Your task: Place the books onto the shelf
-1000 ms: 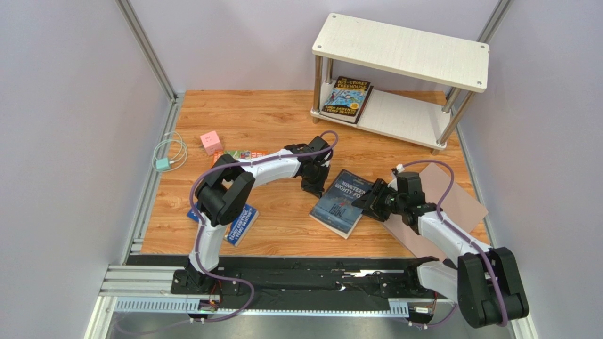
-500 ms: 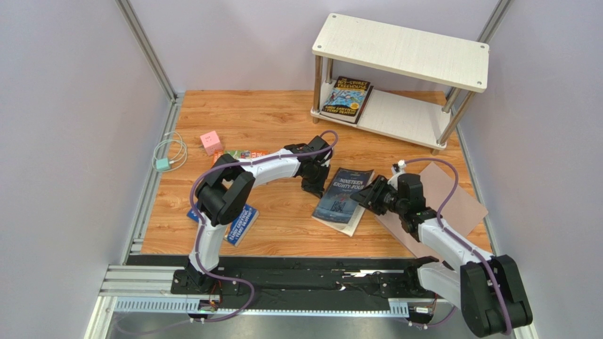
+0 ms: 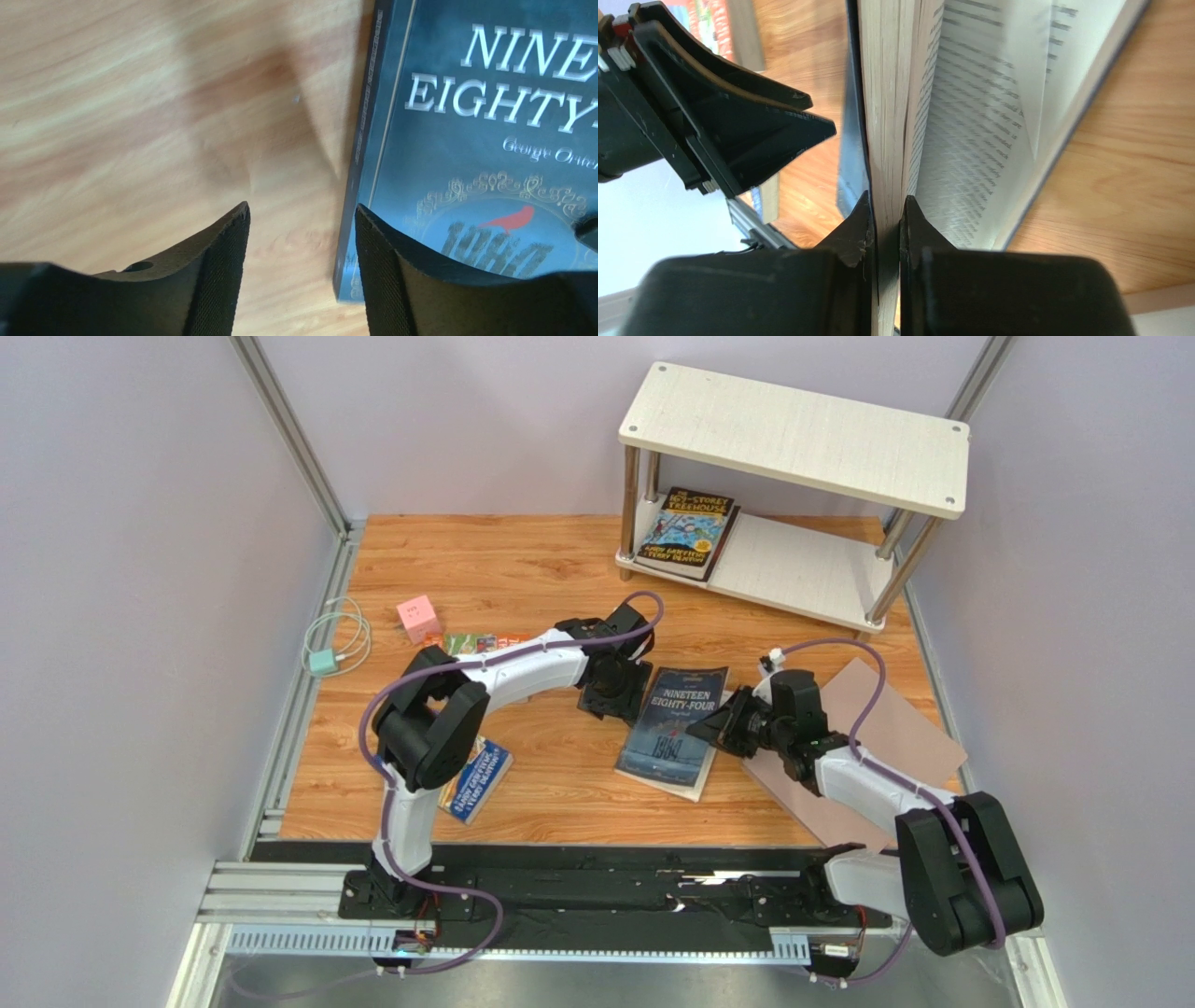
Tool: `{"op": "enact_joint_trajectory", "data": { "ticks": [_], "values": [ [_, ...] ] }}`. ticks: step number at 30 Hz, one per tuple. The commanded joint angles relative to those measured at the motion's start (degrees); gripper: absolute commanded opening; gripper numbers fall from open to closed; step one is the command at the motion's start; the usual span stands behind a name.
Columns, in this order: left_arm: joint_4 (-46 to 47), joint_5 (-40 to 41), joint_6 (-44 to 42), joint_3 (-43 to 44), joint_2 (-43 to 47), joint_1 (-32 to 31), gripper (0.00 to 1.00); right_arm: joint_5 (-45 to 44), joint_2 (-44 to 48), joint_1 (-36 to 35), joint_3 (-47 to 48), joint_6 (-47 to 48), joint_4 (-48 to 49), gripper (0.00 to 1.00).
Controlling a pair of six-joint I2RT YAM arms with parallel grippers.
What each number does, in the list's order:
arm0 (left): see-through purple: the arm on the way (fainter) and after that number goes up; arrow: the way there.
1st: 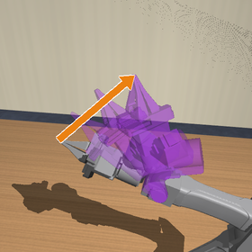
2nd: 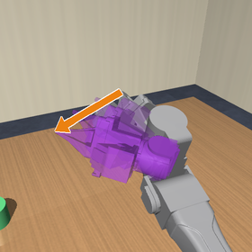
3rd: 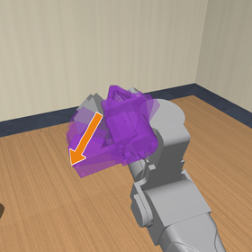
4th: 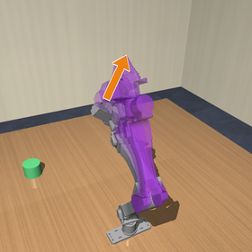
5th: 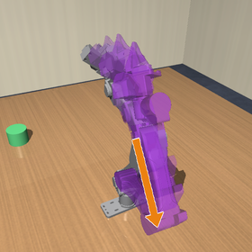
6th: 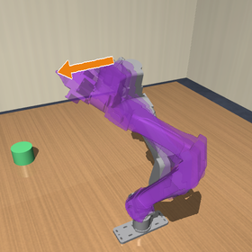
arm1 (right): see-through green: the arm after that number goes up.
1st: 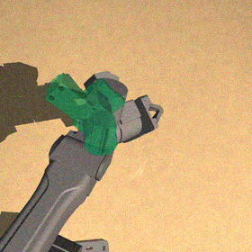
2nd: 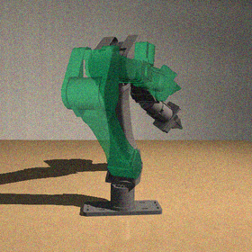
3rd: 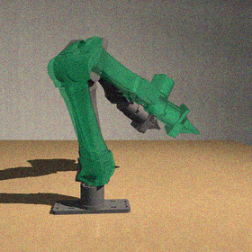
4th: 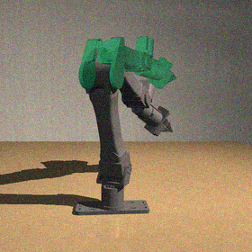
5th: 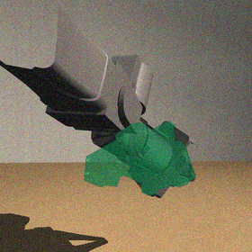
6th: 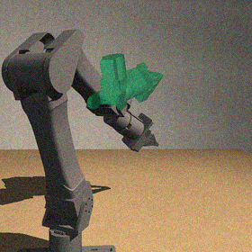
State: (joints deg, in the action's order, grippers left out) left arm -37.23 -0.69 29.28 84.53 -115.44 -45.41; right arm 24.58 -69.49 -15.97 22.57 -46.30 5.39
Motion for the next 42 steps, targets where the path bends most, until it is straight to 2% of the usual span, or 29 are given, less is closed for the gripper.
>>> {"op": "enact_joint_trajectory", "data": {
  "ticks": [1,4,7,8,13,15,20,24,25,30,32,33,34,35,36,37,39,42],
  "values": [
    [-5.3,5.4,0.0,-0.8,12.9,0.6,0.75,5.5,3.2,-0.6,7.2,1.7,2.4,0.0],
    [-4.9,4.2,-0.2,-3.0,21.0,2.2,0.76,9.2,5.3,-0.7,10.9,-0.1,2.3,0.0],
    [-0.9,-0.6,-0.6,-6.6,29.6,4.8,0.77,13.0,8.1,-0.7,13.6,-1.8,3.7,0.0],
    [0.9,-5.1,-0.5,-8.1,31.9,5.7,0.78,14.3,8.8,-0.6,14.9,-2.6,4.9,0.0],
    [11.2,-16.0,-0.7,-15.9,43.8,11.2,0.86,21.5,11.8,-0.7,19.0,-6.0,10.9,0.0],
    [13.0,-21.3,-1.1,-16.9,45.0,12.6,0.87,23.6,12.3,-0.7,20.4,-8.5,14.2,0.0],
    [25.2,-33.7,2.3,-21.2,46.7,13.1,0.88,28.5,13.2,-1.2,22.0,-13.5,20.7,0.0],
    [32.0,-40.5,5.2,-22.1,44.4,13.1,0.89,30.1,14.2,-2.0,23.0,-14.2,21.2,0.0],
    [35.9,-41.8,6.0,-23.0,43.7,13.0,0.95,30.5,14.4,-2.3,23.3,-14.3,21.5,0.0],
    [50.9,-46.8,12.5,-27.4,44.4,13.0,0.92,31.2,14.3,-3.5,23.9,-14.0,21.3,0.0],
    [55.6,-47.8,14.1,-28.2,44.6,12.9,0.69,31.1,13.9,-3.5,24.4,-12.4,17.7,0.06],
    [54.6,-47.8,14.1,-27.8,44.5,12.8,0.19,31.0,13.3,-3.6,24.8,-11.3,15.9,0.09],
    [52.7,-46.5,13.0,-26.5,44.5,12.8,0.03,30.0,13.2,-3.8,25.2,-7.3,13.2,0.18],
    [50.7,-46.0,12.0,-25.7,44.4,12.8,0.0,28.7,13.2,-3.8,26.6,-5.0,5.5,0.32],
    [48.2,-45.5,11.4,-25.2,44.5,12.8,0.0,26.9,13.6,-3.7,26.8,-2.6,3.0,0.5],
    [47.3,-44.1,10.6,-24.5,44.8,12.9,0.0,25.0,13.9,-3.7,26.9,-0.9,0.5,0.63],
    [44.5,-42.4,9.8,-23.7,45.1,12.9,0.0,19.6,15.1,-3.8,26.9,4.4,-8.0,1.0],
    [46.4,-42.4,10.2,-22.8,45.3,13.1,0.0,19.3,15.3,-3.8,23.0,4.0,-6.2,1.0]
  ]
}}
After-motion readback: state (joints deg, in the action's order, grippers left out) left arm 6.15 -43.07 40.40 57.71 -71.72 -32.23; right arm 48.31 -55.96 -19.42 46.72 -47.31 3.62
